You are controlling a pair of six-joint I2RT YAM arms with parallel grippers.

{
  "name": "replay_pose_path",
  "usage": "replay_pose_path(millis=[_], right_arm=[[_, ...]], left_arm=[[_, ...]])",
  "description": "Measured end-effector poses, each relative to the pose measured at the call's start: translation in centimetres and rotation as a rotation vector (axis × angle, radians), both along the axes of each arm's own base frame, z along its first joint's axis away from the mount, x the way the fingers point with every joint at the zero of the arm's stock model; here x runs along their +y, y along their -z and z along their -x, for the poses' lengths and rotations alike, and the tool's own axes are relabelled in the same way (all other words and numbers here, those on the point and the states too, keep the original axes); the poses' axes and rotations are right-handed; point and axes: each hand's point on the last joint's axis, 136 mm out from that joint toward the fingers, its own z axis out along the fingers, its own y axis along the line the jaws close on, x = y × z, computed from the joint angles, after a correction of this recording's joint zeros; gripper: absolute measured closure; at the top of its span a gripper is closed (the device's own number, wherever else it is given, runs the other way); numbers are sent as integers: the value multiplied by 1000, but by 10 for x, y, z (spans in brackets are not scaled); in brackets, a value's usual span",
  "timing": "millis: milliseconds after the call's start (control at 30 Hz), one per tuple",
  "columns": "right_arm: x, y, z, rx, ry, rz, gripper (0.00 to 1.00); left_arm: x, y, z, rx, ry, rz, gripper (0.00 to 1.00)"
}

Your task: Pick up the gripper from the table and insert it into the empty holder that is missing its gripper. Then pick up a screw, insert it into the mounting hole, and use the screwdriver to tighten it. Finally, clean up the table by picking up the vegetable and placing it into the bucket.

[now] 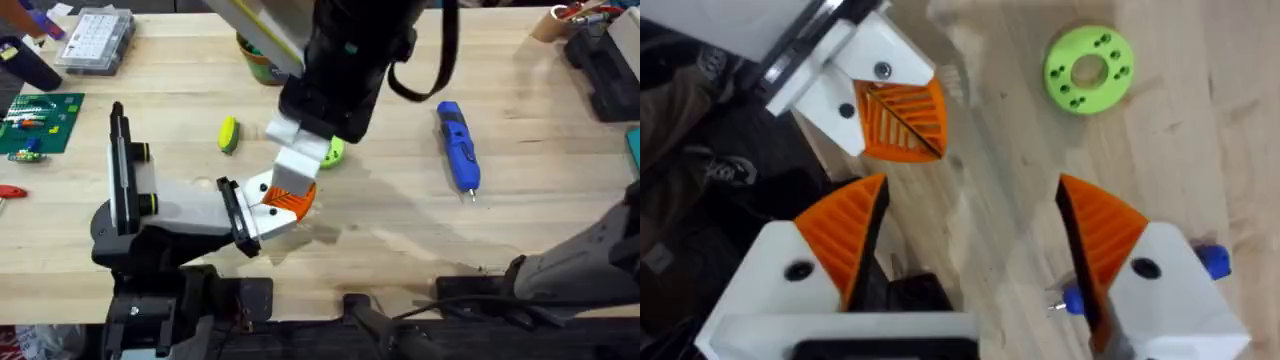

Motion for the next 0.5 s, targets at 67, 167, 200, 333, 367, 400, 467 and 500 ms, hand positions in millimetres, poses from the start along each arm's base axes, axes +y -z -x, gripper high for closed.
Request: replay_pose_path(millis=[67, 167, 200, 333, 367, 400, 467, 500], right_arm=[[-2, 6, 1, 14, 9, 17, 11], [-3, 12, 2, 33, 30, 36, 12], [-3, 13, 2, 36, 36, 39, 11], [-3, 14, 2, 42, 59, 40, 11], [-4, 14, 2, 43, 66, 40, 12], [-4, 14, 2, 45, 74, 40, 11], [-5, 14, 1, 50, 92, 41, 11], [-6, 15, 0, 53, 104, 42, 11]], left_arm=[[0, 0, 0, 0, 0, 0, 996], [0, 0, 0, 0, 0, 0, 996], [0, 0, 0, 0, 0, 0, 996], [0, 0, 0, 0, 0, 0, 996], [0, 0, 0, 0, 0, 0, 996], [0, 0, 0, 0, 0, 0, 996], [0, 0, 0, 0, 0, 0, 996], [0, 0, 0, 0, 0, 0, 996]])
